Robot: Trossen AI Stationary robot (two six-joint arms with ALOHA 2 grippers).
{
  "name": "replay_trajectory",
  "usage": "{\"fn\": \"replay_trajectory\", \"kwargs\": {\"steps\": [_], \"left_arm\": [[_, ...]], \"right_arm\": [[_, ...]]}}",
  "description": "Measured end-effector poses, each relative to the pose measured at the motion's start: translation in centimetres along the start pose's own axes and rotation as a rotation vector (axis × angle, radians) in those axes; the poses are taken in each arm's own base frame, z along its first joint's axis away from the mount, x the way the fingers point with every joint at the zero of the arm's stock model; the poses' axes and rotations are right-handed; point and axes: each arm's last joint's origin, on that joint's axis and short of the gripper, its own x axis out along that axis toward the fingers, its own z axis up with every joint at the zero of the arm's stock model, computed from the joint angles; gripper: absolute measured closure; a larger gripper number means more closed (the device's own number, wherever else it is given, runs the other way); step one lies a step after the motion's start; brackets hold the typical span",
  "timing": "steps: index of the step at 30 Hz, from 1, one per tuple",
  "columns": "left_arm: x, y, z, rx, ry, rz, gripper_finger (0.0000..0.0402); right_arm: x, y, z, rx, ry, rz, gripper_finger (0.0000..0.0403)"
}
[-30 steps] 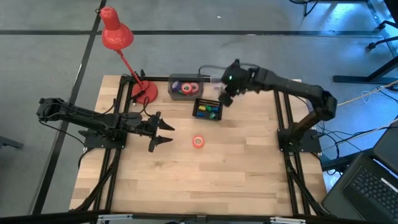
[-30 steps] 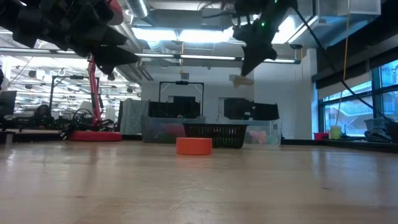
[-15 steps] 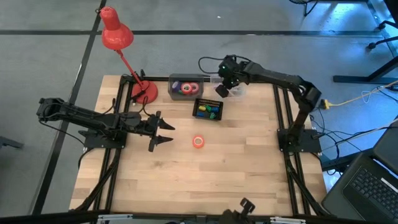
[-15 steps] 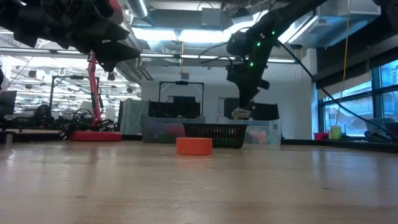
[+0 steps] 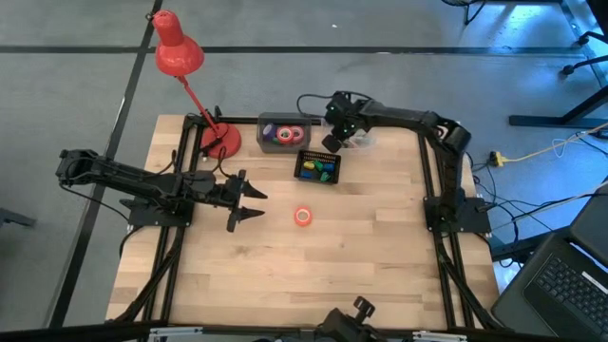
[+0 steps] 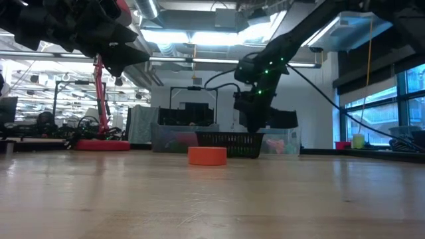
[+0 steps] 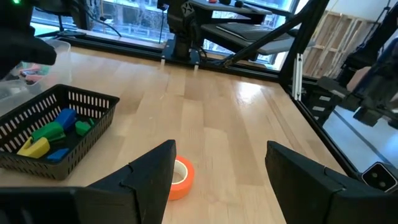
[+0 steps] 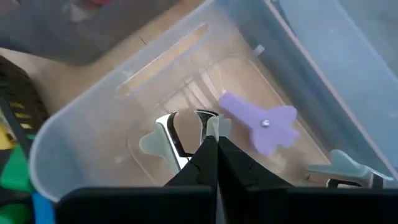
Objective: Pick and place Stapler, Stapler remover, tape
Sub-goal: Put the gray staple remover into the transparent bin, then put the orange tape into the black transparent bin
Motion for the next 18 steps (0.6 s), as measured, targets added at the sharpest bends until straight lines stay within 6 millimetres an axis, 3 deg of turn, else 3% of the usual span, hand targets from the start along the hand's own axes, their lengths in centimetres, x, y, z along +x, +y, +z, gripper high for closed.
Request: {"fn": "replay_trajectory", "kwargs": {"steps": [4,13,18], "left_arm": [[0.0,0.0,0.0,0.005,0.000,0.000,0.0162],[0.0,0.0,0.0,0.019,0.000,0.000,0.0162],[0.0,0.0,-0.2,0.018,0.021,0.005,0.0162]], "right_arm": [[0.0,0.0,0.2,-0.003,-0.020,-0.007,0.0396],[-2.0,-0.1,0.4,0.041,-0.051,-0.009,0.0331],[-5.5,0.6,0.5,0.019,-0.111,0.000,0.0316]]}}
